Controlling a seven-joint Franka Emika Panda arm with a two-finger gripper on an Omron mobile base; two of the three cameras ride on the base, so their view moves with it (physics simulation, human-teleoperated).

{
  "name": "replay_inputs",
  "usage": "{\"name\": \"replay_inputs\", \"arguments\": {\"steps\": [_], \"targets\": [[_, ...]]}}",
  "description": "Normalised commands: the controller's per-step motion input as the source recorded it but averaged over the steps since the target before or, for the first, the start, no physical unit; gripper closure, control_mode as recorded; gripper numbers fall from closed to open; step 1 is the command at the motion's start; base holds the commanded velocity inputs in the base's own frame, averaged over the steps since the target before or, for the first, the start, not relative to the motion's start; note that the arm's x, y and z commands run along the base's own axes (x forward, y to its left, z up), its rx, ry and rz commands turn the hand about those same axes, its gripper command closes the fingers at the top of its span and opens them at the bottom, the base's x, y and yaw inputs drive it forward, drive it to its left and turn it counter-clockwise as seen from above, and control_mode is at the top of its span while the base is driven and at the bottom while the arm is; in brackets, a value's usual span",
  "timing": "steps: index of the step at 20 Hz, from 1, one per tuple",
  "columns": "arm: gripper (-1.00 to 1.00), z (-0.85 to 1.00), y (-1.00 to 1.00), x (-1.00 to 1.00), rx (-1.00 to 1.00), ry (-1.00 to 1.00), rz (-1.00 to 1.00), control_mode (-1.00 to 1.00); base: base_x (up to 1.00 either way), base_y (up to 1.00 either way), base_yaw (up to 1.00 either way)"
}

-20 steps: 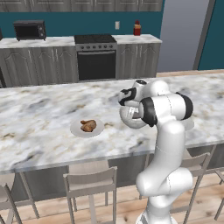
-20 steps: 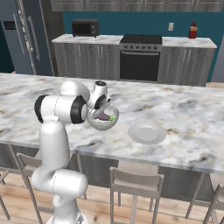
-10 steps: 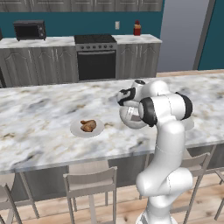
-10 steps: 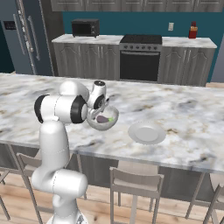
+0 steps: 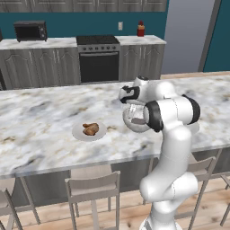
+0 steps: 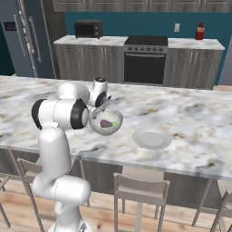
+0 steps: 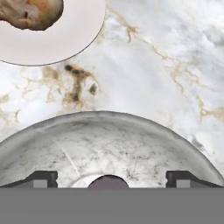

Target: Pick the chicken drumstick and eggplant from their plates and place them in the bowl. Then put the bowl in the fridge.

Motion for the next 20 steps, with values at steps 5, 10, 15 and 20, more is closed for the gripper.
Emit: {"name": "replay_inputs", "arguments": {"steps": [5,10,15,20], "targets": [[-1.0,0.31,0.12,-0.27,0.0,0.01,-0.03,-1.0,0.0,0.0,0.0],[-1.0,0.15,0.33,-0.48,0.03,0.01,-0.26,-1.0,0.0,0.0,0.0],[-1.0,0.03,0.4,-0.47,0.04,0.0,-0.38,-1.0,0.0,0.0,0.0],[-1.0,0.0,0.49,-0.33,0.03,0.01,-0.33,-1.0,0.0,0.0,0.0]]}}
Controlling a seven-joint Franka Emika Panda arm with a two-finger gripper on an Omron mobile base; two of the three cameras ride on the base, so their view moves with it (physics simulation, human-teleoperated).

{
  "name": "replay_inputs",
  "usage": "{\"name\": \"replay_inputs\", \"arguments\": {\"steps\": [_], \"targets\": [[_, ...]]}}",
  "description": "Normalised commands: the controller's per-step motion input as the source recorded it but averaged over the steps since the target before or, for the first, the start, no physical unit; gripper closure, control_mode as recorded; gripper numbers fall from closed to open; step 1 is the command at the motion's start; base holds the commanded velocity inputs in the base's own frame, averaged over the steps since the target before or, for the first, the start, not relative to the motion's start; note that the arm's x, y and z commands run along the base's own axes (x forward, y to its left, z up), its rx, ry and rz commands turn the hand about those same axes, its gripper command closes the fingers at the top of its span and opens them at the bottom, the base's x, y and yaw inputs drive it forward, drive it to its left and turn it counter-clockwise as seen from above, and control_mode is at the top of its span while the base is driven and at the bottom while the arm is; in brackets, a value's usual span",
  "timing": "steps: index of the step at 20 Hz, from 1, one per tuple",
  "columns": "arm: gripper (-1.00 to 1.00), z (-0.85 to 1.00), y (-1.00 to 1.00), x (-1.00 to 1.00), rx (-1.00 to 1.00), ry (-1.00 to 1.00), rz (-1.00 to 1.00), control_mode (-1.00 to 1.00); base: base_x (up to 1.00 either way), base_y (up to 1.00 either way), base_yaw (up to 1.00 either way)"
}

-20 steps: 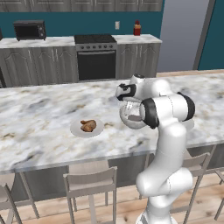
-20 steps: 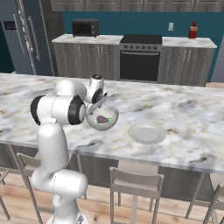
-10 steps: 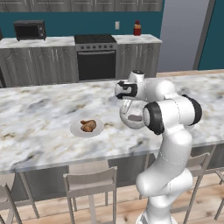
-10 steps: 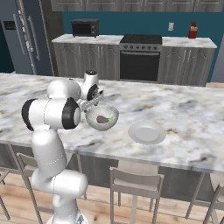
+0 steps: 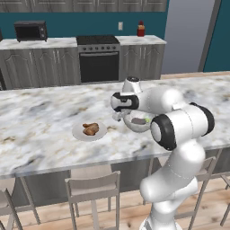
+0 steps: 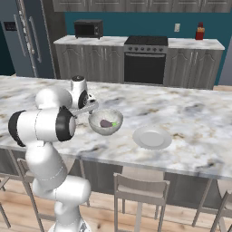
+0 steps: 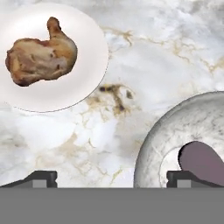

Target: Pick the chicken drumstick and eggplant from their plates and place them in the bowl. Then put the bowl in the fridge.

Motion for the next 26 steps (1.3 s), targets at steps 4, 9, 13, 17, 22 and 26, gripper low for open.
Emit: {"name": "replay_inputs", "arguments": {"steps": [4,9,13,17,22,26], "targets": [[-1.0,0.05,0.66,-0.03,0.04,0.0,-0.06,-1.0,0.0,0.0,0.0],[-1.0,0.02,0.65,0.01,0.0,0.0,0.03,-1.0,0.0,0.0,0.0],[-1.0,0.0,0.63,0.12,0.0,0.0,0.23,-1.0,0.0,0.0,0.0],[-1.0,0.0,0.55,0.22,0.0,0.0,0.19,-1.0,0.0,0.0,0.0],[-1.0,0.0,0.32,0.29,0.0,0.0,0.03,-1.0,0.0,0.0,0.0],[-1.0,-0.07,0.15,0.17,-0.07,0.0,0.0,-1.0,0.0,0.0,0.0]]}}
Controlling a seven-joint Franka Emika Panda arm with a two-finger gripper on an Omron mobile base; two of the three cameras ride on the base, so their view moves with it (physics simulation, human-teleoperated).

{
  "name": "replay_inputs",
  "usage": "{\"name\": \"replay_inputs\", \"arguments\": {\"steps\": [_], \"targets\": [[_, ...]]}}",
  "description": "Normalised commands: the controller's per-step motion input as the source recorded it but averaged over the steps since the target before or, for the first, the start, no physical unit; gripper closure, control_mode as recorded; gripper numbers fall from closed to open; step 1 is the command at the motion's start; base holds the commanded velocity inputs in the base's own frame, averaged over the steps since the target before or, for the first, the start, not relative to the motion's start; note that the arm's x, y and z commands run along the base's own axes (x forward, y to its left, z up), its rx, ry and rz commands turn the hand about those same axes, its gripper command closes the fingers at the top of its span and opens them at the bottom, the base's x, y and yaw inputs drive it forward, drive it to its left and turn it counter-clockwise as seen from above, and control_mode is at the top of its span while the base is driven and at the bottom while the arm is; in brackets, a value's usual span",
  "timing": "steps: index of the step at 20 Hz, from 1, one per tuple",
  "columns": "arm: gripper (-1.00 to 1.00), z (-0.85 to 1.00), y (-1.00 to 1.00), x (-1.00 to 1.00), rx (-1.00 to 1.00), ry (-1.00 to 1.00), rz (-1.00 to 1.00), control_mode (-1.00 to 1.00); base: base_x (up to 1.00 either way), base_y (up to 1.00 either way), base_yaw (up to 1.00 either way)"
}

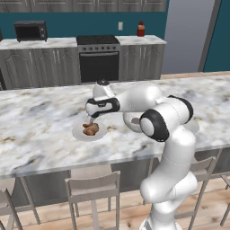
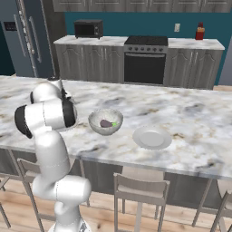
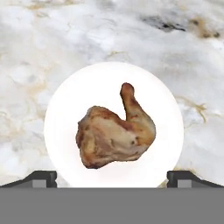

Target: Pick the chicken drumstick and eggplant from their plates and place them in the bowl. Then put the bowl in the fridge.

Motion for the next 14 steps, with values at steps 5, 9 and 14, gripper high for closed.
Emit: {"name": "replay_inputs", "arguments": {"steps": [5,9,14], "targets": [[-1.0,-0.11,0.2,0.25,-0.06,-0.01,0.0,-1.0,0.0,0.0,0.0],[-1.0,-0.15,0.18,0.22,-0.03,0.0,0.0,-1.0,0.0,0.0,0.0],[-1.0,-0.18,0.03,0.18,-0.01,0.0,0.01,-1.0,0.0,0.0,0.0]]}}
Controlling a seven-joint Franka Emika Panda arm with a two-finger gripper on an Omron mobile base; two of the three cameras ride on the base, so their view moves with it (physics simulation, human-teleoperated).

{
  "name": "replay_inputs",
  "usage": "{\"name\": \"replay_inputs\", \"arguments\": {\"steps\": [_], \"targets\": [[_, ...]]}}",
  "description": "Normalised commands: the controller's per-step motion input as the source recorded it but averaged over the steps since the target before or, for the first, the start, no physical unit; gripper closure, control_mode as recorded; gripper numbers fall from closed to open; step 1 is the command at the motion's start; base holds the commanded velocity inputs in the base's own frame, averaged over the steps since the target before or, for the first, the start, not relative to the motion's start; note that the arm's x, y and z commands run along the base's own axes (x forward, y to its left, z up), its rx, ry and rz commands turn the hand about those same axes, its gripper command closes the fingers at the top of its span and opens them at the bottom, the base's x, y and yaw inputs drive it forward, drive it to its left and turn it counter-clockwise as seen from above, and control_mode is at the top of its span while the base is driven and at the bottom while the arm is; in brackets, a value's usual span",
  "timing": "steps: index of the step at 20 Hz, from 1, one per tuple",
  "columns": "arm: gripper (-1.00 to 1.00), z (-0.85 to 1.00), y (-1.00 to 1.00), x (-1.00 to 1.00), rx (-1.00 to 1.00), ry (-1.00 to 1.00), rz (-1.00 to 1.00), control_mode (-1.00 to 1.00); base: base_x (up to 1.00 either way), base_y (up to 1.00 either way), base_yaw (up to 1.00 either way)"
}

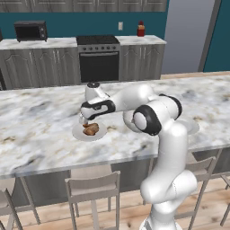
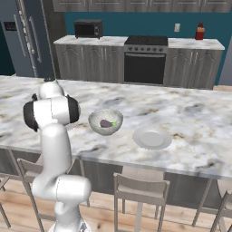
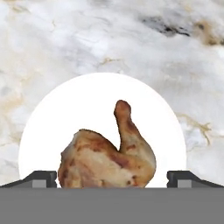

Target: Pick the chicken drumstick and eggplant from their plates and place them in the bowl. Then put the bowl in the fridge.

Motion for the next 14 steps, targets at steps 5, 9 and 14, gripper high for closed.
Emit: {"name": "replay_inputs", "arguments": {"steps": [5,9,14], "targets": [[-1.0,-0.26,0.0,0.01,-0.06,0.0,0.04,-1.0,0.0,0.0,0.0],[-1.0,-0.24,0.0,0.12,-0.05,-0.01,0.05,-1.0,0.0,0.0,0.0],[-1.0,-0.2,0.0,0.13,-0.02,-0.03,0.07,-1.0,0.0,0.0,0.0]]}}
